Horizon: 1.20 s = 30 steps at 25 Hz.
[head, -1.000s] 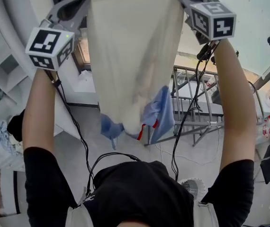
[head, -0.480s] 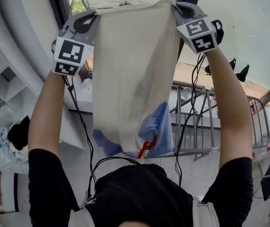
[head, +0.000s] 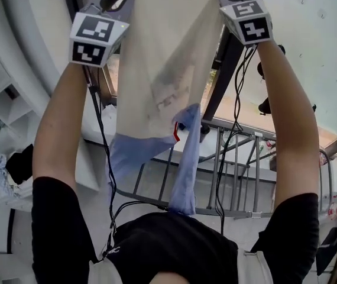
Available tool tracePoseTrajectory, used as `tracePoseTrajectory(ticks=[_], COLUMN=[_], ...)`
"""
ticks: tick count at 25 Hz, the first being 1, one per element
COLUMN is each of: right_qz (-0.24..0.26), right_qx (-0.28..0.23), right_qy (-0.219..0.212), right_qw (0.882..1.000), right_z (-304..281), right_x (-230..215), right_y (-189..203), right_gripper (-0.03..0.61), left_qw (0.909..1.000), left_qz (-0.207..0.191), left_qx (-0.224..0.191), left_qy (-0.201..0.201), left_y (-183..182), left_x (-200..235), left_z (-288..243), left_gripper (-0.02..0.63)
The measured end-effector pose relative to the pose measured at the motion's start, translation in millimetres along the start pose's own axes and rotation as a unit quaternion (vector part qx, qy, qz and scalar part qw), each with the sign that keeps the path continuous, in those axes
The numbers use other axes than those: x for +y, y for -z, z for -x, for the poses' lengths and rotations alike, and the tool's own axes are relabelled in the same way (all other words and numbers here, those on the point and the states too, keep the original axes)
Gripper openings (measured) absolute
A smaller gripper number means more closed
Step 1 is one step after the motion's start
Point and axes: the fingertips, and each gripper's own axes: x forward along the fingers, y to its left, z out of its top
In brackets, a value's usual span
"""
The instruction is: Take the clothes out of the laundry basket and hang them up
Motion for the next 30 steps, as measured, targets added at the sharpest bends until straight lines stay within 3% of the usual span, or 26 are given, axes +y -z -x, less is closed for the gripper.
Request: tracePoseTrajectory(ticks=[3,8,13,16,20,24,30], right_qz=[-0.003,0.012,-0.038,-0.066,-0.090,-0.075,-0.067], right_qx=[-0.022,-0.038,-0.052,-0.066,-0.092,-0.102,-0.081], right_qy=[-0.017,-0.070,-0.102,-0.122,-0.147,-0.173,-0.213], right_qw=[1.000,0.997,0.993,0.988,0.981,0.977,0.971], right_z=[2,9,12,24,49,64,56], right_x=[7,55,78,83,87,101,152], right_y=[-15,-11,-17,-25,-47,-70,-65], right_gripper=[0.025,0.024,0.025,0.025,0.025,0.025,0.025], left_qw=[0.9994,0.9956,0.9887,0.9846,0.9835,0.9830,0.9827], left_qz=[0.018,-0.003,0.039,0.033,0.028,0.040,0.011], left_qx=[-0.013,-0.005,-0.026,-0.034,-0.057,-0.069,-0.039], left_qy=[0.028,0.094,0.143,0.168,0.170,0.165,0.181], left_y=[-20,-30,-54,-67,-86,-101,-82], left_x=[-11,-58,-82,-95,-88,-74,-89], left_z=[-1,11,27,38,63,85,110], left_gripper=[0.014,0.014,0.014,0.014,0.014,0.014,0.014])
